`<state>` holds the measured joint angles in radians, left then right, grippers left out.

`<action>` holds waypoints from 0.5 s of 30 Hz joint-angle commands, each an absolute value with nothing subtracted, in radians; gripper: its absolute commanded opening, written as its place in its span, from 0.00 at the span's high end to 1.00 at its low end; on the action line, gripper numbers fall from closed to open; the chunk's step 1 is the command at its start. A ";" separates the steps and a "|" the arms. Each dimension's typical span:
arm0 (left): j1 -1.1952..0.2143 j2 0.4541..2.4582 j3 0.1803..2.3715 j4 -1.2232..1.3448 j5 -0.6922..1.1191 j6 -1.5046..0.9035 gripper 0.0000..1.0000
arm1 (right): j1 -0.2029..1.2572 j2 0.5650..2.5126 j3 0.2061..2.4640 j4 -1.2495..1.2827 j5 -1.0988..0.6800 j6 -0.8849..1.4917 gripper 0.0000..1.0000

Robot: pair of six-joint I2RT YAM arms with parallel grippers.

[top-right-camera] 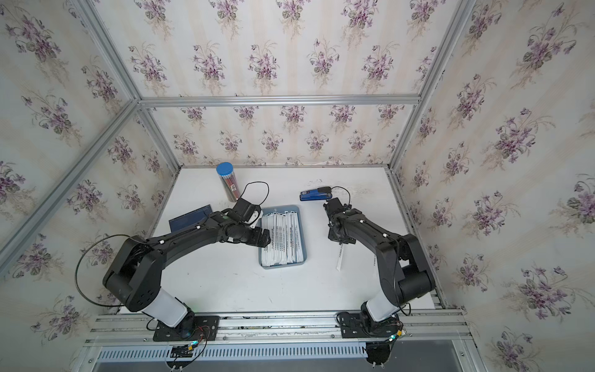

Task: Put the straws into the storage box
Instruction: Pick up the straw from the center of the board.

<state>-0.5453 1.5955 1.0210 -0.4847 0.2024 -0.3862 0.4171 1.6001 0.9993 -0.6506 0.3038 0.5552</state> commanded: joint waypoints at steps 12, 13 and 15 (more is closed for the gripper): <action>-0.480 1.453 0.924 -0.521 0.052 -0.473 0.02 | 0.776 1.875 1.500 -0.749 0.211 0.662 0.90; -0.473 1.444 0.920 -0.523 0.051 -0.472 0.02 | 0.788 1.911 1.533 -0.749 0.206 0.662 0.90; -0.456 1.430 0.914 -0.535 0.048 -0.472 0.02 | 0.813 1.966 1.579 -0.742 0.202 0.657 0.90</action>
